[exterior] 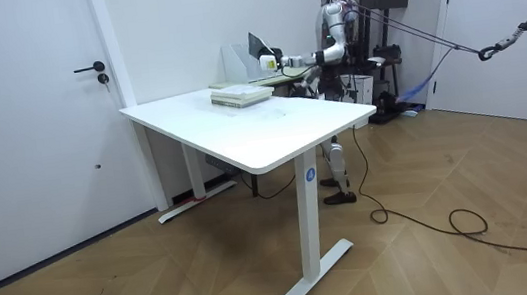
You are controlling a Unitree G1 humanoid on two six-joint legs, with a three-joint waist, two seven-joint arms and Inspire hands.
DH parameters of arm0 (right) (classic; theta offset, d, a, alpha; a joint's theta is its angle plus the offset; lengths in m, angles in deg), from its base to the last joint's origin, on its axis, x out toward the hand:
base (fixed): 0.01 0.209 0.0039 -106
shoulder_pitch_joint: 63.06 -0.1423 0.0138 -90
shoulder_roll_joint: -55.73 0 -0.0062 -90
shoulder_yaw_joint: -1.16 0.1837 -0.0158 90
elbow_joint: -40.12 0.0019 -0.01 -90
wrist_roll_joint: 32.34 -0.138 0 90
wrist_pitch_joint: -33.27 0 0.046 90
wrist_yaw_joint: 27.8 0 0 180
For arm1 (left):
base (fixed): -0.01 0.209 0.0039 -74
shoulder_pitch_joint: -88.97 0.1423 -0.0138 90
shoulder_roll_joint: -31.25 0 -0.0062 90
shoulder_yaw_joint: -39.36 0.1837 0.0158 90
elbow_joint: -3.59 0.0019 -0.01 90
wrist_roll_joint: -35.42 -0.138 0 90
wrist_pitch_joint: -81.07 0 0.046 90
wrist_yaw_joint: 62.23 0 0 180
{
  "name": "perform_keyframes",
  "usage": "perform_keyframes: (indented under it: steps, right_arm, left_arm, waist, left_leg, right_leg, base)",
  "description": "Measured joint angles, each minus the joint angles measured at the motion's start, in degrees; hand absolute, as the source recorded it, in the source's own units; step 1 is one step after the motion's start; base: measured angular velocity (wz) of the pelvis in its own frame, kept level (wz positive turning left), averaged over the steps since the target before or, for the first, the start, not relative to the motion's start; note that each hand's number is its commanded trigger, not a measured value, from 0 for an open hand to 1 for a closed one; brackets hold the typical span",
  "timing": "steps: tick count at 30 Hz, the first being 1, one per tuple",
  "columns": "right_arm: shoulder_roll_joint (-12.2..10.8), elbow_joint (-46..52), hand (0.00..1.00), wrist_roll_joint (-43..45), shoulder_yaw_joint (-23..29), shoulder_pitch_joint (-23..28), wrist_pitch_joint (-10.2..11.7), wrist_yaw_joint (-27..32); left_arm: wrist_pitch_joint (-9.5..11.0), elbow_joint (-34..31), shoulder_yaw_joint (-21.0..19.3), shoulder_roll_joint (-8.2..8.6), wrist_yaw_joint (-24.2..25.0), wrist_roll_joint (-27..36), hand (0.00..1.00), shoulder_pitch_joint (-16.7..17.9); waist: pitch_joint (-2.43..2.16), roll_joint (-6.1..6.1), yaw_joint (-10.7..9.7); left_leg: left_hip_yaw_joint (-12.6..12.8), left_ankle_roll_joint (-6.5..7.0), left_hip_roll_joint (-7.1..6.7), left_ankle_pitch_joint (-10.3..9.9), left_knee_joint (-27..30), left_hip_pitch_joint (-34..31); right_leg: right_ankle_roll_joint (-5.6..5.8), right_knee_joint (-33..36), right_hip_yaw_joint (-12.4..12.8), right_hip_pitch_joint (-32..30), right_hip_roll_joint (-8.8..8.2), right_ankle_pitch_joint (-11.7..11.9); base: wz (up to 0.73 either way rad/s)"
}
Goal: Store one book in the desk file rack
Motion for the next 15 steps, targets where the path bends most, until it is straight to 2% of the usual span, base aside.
perform_keyframes:
  steps: [4, 6, 10, 15]
  right_arm:
    - [0.04, 6.29, 0.00, -5.03, -0.95, 0.15, -0.07, -3.39]
    - [0.05, 7.23, 0.00, -8.21, -0.97, 0.06, -0.17, -4.59]
    - [0.28, 13.09, 0.00, -13.43, -0.68, 0.27, -2.44, -8.56]
    - [0.03, 20.21, 0.00, -23.75, 1.25, 0.21, -2.60, -12.14]
  left_arm:
    - [-0.02, 0.62, 0.09, -0.39, 4.26, 3.35, 1.00, 0.02]
    - [-0.08, 2.05, 0.08, -0.46, 6.06, 4.72, 1.00, 0.04]
    - [-0.47, 5.85, -0.02, -0.74, 10.00, 7.48, 1.00, 0.14]
    - [-1.44, 8.37, -0.12, -0.77, 11.46, 9.81, 1.00, 0.37]
  waist:
    - [0.35, -0.27, 0.09]
    - [0.34, -0.37, 0.07]
    - [0.39, -0.28, 0.62]
    - [0.43, -0.28, 0.62]
  left_leg:
    - [-0.08, 0.00, -0.03, 0.00, 0.22, -0.19]
    - [0.00, 0.00, -0.06, 0.00, 0.34, -0.22]
    - [0.10, 0.02, -0.15, -0.01, 0.86, -0.52]
    - [0.08, 0.02, -0.11, -0.01, 0.88, -0.16]
  right_leg:
    - [0.02, 0.71, -0.10, -0.35, -0.13, -0.15]
    - [0.08, 0.74, -0.10, -0.93, -0.19, -0.20]
    - [0.08, 2.17, -0.13, -1.24, -0.49, -0.34]
    - [0.00, 2.87, 0.01, -1.39, -0.54, -0.51]
  base:
    - [0.02]
    - [0.02]
    - [-0.01]
    - [-0.01]
